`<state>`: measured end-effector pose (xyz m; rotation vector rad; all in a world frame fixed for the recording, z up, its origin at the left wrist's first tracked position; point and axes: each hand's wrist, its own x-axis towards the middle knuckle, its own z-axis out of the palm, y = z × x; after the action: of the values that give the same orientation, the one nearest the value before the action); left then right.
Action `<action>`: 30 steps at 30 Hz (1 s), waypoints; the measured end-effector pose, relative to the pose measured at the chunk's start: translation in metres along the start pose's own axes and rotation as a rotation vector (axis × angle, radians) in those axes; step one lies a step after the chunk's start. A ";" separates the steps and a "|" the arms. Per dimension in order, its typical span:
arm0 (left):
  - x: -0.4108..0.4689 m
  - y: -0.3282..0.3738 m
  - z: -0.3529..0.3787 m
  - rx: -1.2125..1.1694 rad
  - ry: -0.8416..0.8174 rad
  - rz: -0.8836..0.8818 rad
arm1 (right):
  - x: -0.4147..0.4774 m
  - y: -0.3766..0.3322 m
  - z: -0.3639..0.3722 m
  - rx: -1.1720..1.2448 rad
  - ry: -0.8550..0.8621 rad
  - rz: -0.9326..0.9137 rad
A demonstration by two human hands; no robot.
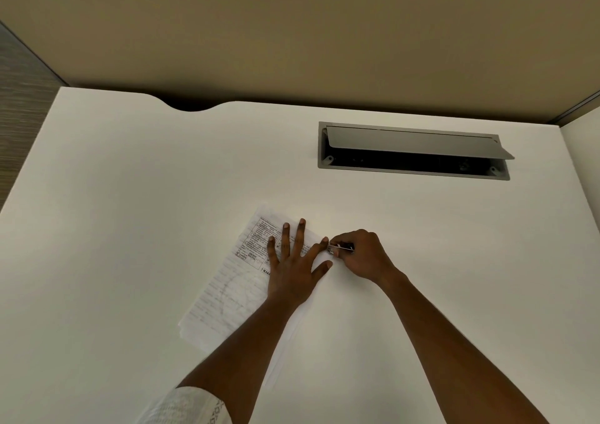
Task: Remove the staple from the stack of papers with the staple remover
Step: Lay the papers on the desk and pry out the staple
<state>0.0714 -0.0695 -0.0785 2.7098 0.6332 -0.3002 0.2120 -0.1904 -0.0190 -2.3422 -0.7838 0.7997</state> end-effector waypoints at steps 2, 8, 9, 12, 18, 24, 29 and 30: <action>0.000 0.000 0.000 -0.004 -0.003 0.000 | 0.002 -0.001 -0.002 0.020 -0.024 0.018; 0.001 0.000 0.001 0.001 0.007 0.004 | 0.001 0.000 -0.005 0.142 -0.023 0.096; 0.000 -0.001 0.001 0.000 0.005 0.004 | 0.001 0.000 -0.005 0.146 -0.027 0.097; 0.000 -0.001 0.001 -0.006 -0.006 0.007 | 0.000 -0.001 -0.007 0.195 -0.033 0.129; 0.001 -0.003 0.002 -0.031 -0.015 0.012 | -0.002 0.002 -0.011 0.132 0.065 0.079; 0.003 -0.005 0.000 -0.110 -0.051 0.023 | -0.018 0.006 -0.001 -0.237 0.051 -0.079; 0.003 -0.006 -0.003 -0.090 -0.064 0.038 | -0.024 0.003 0.006 -0.364 0.107 -0.119; 0.003 -0.005 -0.003 -0.087 -0.067 0.039 | -0.024 0.002 0.007 -0.369 0.109 -0.119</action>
<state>0.0720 -0.0633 -0.0780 2.6144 0.5606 -0.3435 0.1919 -0.2061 -0.0168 -2.6020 -1.0881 0.5042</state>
